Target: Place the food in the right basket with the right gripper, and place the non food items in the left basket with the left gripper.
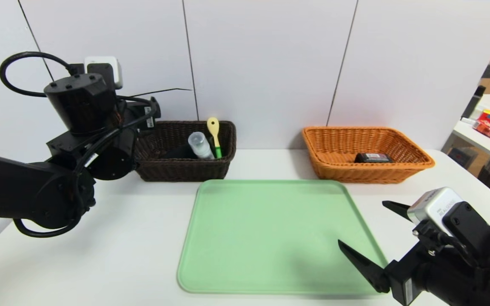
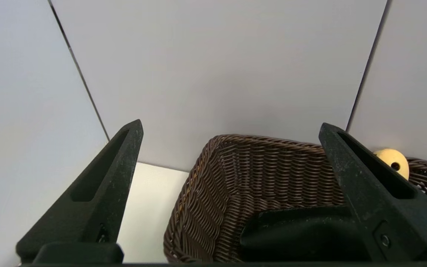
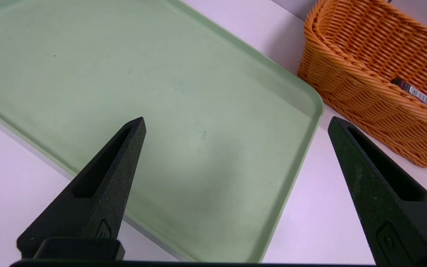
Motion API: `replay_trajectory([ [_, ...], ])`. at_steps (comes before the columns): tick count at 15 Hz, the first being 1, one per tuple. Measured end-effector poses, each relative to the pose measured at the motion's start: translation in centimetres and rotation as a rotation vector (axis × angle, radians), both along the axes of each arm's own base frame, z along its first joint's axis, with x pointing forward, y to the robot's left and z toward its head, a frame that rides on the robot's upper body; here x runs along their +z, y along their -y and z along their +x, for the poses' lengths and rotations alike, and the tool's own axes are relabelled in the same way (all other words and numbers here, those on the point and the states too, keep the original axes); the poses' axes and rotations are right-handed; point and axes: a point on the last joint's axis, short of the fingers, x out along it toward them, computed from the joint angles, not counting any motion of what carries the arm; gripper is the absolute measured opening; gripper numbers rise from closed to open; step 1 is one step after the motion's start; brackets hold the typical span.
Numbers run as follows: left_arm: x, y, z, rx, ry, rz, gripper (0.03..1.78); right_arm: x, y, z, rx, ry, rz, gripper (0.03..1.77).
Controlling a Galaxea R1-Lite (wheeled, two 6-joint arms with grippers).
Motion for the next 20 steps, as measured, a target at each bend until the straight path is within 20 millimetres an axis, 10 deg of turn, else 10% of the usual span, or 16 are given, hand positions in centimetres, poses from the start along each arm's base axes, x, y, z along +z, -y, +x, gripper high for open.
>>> replay_trajectory([
  [20,1.6,-2.0,-7.7,-0.004,0.024,0.009,1.69,-0.4,0.3,0.0,-0.043,-0.003,-0.018,1.7],
])
